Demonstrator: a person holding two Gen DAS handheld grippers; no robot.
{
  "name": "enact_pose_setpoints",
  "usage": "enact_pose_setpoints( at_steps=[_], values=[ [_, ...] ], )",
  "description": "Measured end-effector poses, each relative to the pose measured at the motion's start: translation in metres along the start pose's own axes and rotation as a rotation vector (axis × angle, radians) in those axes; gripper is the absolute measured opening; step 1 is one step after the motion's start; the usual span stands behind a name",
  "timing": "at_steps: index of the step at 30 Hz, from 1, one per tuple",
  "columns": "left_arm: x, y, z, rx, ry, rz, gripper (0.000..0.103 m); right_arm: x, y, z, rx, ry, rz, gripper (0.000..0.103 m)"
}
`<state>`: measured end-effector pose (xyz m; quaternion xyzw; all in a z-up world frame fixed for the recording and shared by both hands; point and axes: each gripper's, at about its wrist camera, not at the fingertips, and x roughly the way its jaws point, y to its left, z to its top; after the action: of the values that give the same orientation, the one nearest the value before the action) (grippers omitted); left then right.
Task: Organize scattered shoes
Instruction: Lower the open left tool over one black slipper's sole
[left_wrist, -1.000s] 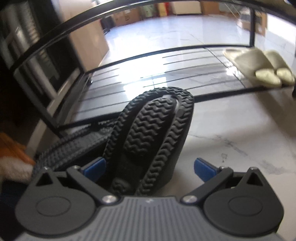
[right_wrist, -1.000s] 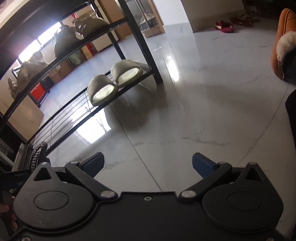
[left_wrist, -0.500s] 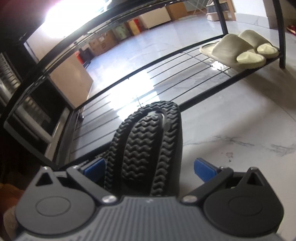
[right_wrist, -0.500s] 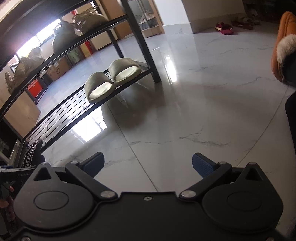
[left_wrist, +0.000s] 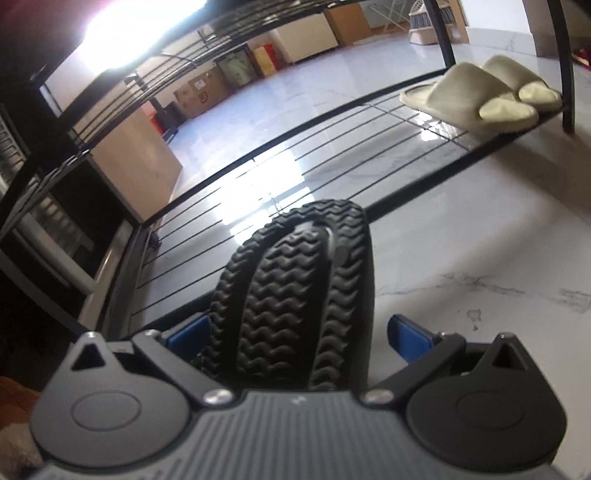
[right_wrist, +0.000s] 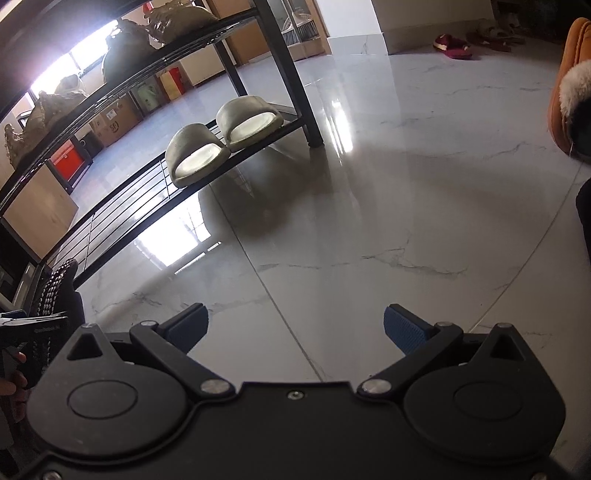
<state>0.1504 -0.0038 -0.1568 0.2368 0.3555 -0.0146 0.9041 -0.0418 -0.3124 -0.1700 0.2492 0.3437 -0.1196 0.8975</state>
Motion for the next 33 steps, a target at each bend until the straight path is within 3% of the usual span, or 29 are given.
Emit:
enact_pose_setpoints(
  at_steps=[5, 13, 19, 23, 25, 29, 33],
  values=[
    [0.008, 0.004, 0.0, -0.008, 0.003, 0.017, 0.102, 0.004, -0.001, -0.002, 0.005, 0.011, -0.005, 0.103],
    [0.026, 0.012, -0.005, -0.065, 0.077, -0.038, 0.102, 0.011, 0.001, -0.005, -0.004, 0.032, -0.009, 0.103],
    [0.026, 0.009, -0.01, -0.068, 0.066, -0.027, 0.102, 0.014, 0.002, -0.007, -0.009, 0.042, -0.014, 0.103],
    [0.024, 0.015, -0.009, -0.109, 0.064, -0.053, 0.099, 0.015, 0.003, -0.008, -0.013, 0.046, -0.012, 0.103],
    [0.022, 0.017, -0.008, -0.121, 0.064, -0.068, 0.09, 0.015, 0.003, -0.008, -0.012, 0.046, -0.012, 0.103],
    [0.016, 0.01, -0.01, -0.09, 0.059, -0.09, 0.089, 0.014, 0.002, -0.006, 0.0, 0.044, -0.01, 0.103],
    [0.003, 0.002, -0.014, -0.086, 0.045, -0.158, 0.089, 0.012, 0.001, -0.004, 0.01, 0.037, 0.002, 0.103]
  ],
)
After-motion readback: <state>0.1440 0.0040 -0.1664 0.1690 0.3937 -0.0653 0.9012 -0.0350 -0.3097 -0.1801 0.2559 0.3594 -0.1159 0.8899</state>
